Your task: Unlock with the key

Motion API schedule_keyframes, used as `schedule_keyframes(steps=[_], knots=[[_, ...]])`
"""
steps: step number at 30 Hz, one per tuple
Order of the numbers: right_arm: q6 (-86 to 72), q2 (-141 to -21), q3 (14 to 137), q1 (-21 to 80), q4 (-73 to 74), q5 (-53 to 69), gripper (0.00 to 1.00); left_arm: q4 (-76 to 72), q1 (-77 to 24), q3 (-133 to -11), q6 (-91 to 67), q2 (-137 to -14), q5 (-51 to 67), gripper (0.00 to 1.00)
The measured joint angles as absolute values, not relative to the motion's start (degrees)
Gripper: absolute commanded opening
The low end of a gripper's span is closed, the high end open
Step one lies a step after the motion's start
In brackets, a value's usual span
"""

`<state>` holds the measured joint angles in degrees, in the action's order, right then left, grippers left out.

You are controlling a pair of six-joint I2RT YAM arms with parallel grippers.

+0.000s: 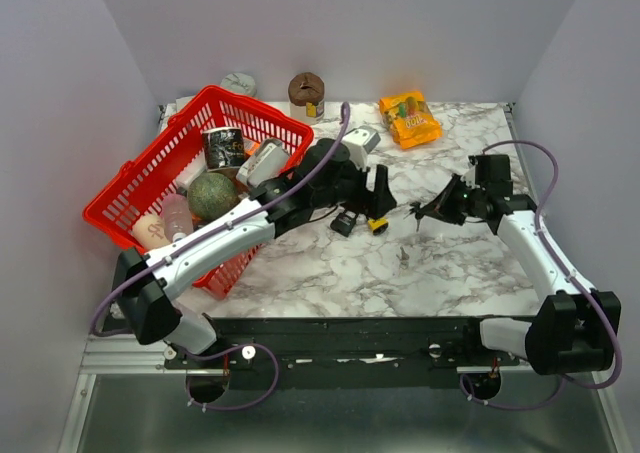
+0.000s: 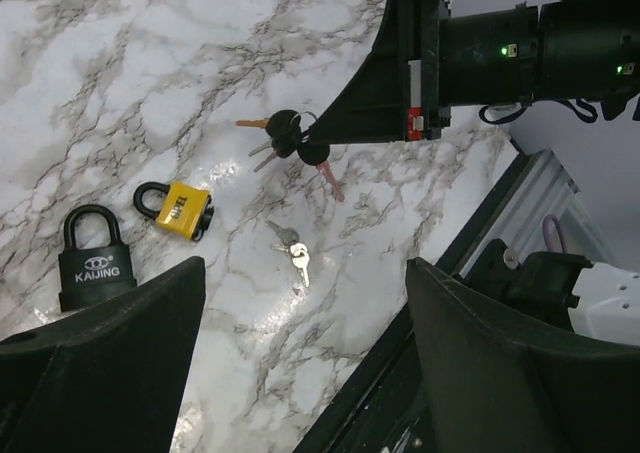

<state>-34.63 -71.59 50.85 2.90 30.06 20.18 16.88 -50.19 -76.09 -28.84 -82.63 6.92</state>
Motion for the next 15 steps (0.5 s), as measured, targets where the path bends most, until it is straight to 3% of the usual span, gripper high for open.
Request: schedule_keyframes(steps=[10,15], knots=[[-40.1,-68.4,53.9,2.9,30.8,24.6,0.01,25.2,-61.8,-94.6,-19.2,-97.5,-4.8,0.75],[-41.6,-67.9,56.1,2.9,31.9,25.1,0.01,28.5,-64.9,-97.1,-16.6,-101.9,-10.2,0.67]])
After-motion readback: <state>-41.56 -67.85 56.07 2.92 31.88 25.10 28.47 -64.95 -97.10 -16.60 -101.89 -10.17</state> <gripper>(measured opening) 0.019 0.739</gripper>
